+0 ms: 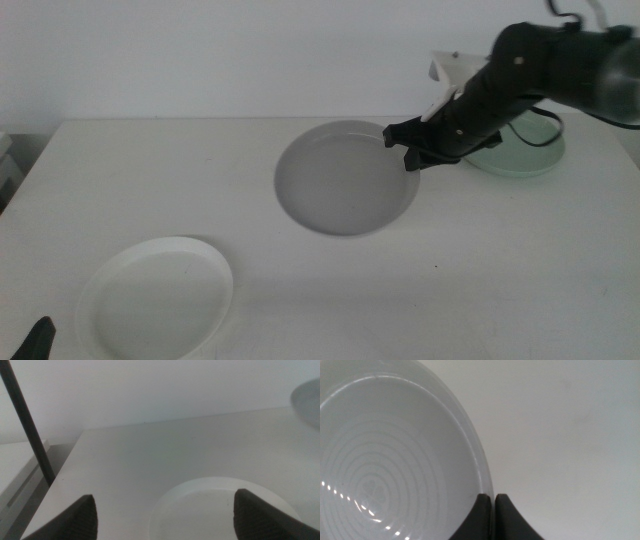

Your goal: Stack the three bowls on top of each other.

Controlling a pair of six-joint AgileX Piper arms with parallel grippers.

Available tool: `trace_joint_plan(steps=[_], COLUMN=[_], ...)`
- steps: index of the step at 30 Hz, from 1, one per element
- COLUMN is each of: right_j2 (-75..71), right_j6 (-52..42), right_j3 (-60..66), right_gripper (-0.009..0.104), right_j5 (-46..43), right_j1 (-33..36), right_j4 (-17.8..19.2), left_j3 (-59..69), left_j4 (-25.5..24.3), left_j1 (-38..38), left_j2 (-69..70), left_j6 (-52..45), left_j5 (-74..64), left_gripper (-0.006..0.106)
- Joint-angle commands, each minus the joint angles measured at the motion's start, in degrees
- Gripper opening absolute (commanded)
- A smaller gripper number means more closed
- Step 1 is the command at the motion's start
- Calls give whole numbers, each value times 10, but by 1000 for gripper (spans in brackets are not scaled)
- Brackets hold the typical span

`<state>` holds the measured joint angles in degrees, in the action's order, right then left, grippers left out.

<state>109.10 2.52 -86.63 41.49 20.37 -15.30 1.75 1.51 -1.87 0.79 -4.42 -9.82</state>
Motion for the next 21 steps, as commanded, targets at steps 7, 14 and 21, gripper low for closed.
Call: trace_joint_plan(steps=[7,14,21], right_j2=[-184,-190,-166], right_j6=[7,36,44], right_j3=[176,293,347], right_gripper=[-1,-1,-1], right_j5=[-85,-174,-221], right_j1=[62,102,102], right_j4=[-7,-11,-24], left_j3=[-3,-3,-3], left_j4=[1,1,1], left_j1=[-5,-5,-5], left_j2=[7,7,7], left_j6=[3,3,3], left_j5=[45,45,45], left_gripper=[104,104,104])
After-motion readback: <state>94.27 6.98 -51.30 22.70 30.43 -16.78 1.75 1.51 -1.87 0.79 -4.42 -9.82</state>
